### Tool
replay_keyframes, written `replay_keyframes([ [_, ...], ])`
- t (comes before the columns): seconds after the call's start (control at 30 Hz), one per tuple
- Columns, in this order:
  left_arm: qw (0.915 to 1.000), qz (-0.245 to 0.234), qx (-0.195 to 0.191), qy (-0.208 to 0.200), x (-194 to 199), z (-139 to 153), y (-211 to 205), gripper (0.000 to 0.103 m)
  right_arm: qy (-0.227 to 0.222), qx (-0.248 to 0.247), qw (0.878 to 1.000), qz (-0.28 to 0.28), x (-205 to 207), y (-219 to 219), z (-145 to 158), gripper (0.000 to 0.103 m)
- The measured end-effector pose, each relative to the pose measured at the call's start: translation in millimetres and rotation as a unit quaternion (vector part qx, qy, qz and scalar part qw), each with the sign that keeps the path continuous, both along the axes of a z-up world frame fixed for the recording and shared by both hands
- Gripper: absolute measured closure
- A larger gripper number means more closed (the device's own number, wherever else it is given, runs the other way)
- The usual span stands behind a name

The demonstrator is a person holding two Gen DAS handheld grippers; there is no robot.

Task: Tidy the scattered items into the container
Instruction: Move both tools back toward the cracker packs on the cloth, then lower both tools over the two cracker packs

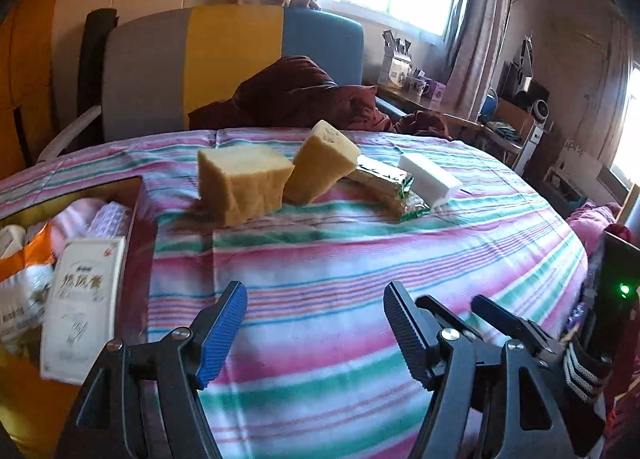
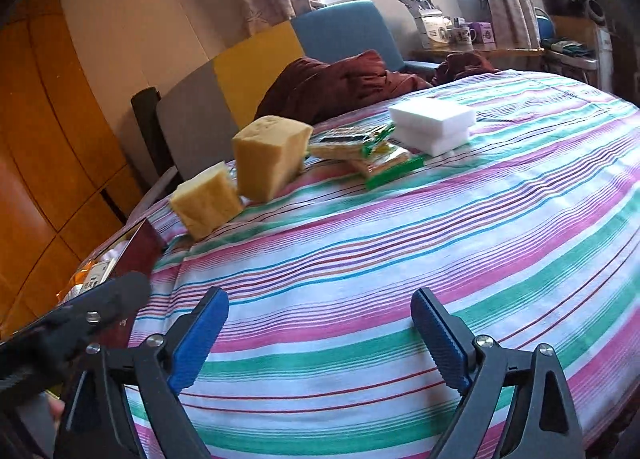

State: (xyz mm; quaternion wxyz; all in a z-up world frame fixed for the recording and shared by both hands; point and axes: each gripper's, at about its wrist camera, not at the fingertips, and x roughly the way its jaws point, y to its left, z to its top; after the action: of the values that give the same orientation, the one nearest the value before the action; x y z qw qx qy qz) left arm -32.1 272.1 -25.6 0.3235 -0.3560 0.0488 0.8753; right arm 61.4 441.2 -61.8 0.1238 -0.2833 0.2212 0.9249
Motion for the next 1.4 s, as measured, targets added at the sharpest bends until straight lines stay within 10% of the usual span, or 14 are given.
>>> replay_keyframes([
  [0.57,0.9975,0.029,-0.064,0.007,-25.8,-18.7,32.5,0.031,-0.032,0.057,0.997,-0.026,-32.3,41.1,7.9,0.008],
  [1.0,0.9968,0.043,-0.063,-0.025,-48.9,-34.1,42.9,0.031,-0.040,0.027,0.999,-0.023,-49.5,62.2,8.9,0.000],
  [1.4,0.9983,0.024,-0.029,-0.045,-53.1,-46.5,36.3,0.021,-0.074,0.129,0.989,0.004,-127.2,76.1,38.9,0.001],
])
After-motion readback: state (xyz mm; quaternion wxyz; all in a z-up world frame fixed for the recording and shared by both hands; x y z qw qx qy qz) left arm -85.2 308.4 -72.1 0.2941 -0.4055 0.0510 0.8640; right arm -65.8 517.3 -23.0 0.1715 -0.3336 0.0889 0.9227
